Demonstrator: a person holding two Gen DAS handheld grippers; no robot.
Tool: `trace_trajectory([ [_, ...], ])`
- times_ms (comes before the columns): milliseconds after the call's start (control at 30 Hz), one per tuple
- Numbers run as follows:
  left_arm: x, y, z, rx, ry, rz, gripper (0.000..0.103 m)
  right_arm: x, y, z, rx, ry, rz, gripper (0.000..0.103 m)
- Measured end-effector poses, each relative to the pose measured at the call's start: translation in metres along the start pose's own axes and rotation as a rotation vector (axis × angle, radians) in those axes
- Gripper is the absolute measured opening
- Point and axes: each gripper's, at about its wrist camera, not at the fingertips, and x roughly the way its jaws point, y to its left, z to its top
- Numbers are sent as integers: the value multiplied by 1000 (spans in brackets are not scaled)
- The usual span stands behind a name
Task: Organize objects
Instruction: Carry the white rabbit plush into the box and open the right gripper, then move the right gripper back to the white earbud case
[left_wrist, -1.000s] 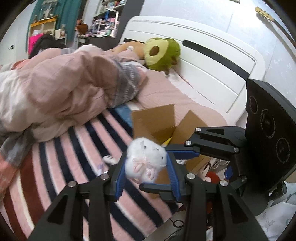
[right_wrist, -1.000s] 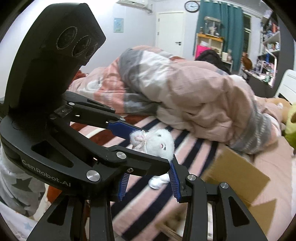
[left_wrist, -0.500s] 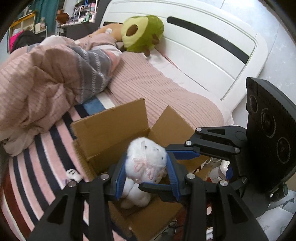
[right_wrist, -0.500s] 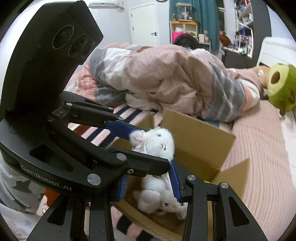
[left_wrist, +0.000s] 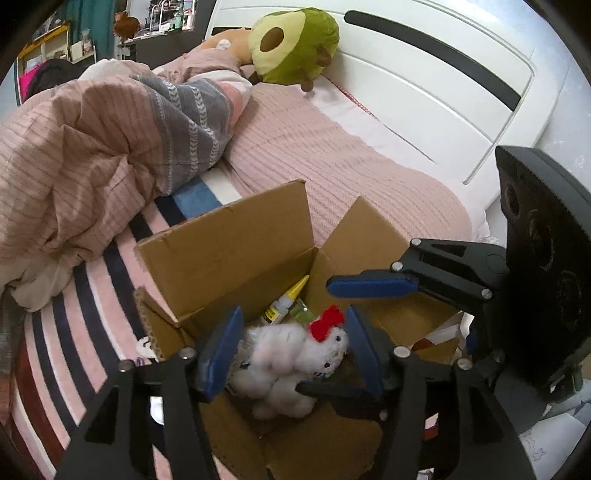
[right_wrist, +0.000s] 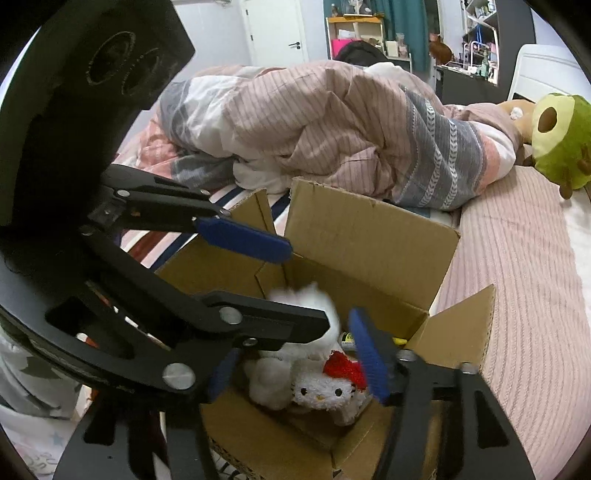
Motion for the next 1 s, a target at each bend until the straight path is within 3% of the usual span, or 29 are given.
trace_trajectory([
  [167,-15,3,-5,-1,-32,0,56,-2,7,0,-25,-9,-34,81],
  [367,-46,16,-17,-20,-91,13,56,-10,25,3,-76,-51,-85,90],
  [533,-80,37,-34,-53,-151,41,56,-22,55,15,-151,-124,-100,90],
  [667,-111,62,-54,-89,-198,74,56,-30,87,30,-192,-189,-31,95],
  [1000,-158,138,-131,-223,-271,177,58,26,178,62,-226,-163,18,95],
])
